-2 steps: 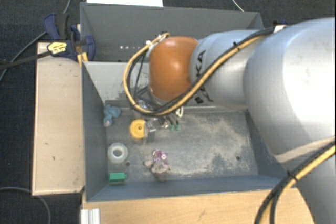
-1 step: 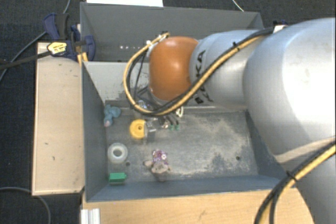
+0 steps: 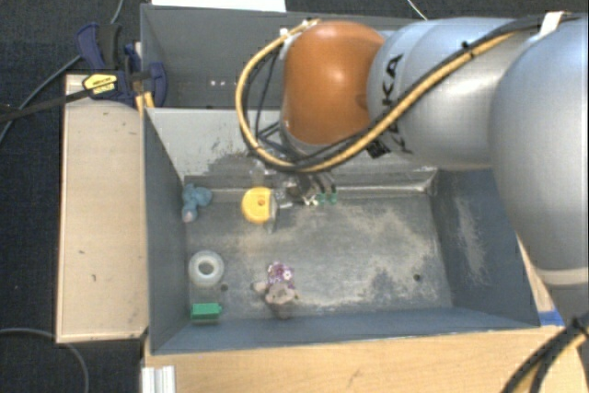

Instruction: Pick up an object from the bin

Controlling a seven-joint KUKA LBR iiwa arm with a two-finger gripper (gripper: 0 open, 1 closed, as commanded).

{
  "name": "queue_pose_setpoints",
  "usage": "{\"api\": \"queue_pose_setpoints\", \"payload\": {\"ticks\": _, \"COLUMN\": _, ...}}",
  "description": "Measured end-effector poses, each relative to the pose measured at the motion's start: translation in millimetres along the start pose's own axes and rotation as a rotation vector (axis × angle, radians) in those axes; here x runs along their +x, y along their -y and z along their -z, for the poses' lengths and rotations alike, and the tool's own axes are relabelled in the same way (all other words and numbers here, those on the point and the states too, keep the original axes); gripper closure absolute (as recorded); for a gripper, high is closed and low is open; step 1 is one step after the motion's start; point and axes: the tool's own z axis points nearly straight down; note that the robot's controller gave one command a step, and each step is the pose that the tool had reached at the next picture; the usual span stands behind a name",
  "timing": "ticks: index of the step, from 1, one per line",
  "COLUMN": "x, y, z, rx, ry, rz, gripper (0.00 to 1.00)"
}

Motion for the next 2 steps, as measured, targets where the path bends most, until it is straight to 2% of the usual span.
{"api": "queue_pose_setpoints", "payload": {"ticks": 1, "x": 0.2, "y": 5.0, "z": 41.1, "rx": 0.0, "ry": 0.011, "rz": 0.012, "gripper": 1.0}}
{"api": "queue_pose_setpoints", "payload": {"ticks": 2, "x": 1.9, "y": 6.5, "z": 127.6, "rx": 0.0, "ry": 0.004, "rz": -0.002, "gripper": 1.0}}
